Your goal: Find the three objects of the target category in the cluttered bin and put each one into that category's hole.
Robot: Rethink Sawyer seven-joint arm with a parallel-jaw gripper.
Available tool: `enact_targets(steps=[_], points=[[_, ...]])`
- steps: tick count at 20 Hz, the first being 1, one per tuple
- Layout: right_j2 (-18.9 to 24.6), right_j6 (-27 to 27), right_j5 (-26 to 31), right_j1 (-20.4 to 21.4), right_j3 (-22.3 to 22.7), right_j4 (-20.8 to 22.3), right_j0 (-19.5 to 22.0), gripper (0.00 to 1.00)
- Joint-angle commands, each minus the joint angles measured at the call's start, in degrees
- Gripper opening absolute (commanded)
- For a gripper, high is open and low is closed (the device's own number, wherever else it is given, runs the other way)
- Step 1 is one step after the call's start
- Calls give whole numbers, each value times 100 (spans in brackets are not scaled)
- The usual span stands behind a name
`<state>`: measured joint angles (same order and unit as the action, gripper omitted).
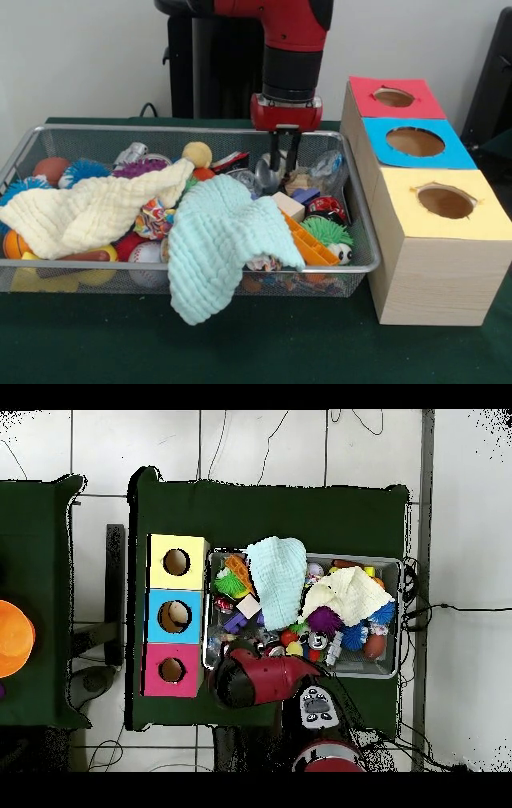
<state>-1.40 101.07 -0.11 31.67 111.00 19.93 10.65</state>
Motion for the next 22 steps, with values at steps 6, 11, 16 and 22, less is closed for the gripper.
enact_targets(steps=[6, 11, 16, 22], points=[[656, 287, 708, 187, 52, 110, -71, 0], [637, 331, 1004, 468, 125, -33, -215, 0], [555, 581, 899, 441, 162, -118, -422, 0], [436, 774, 694, 385, 139, -179, -677, 0]])
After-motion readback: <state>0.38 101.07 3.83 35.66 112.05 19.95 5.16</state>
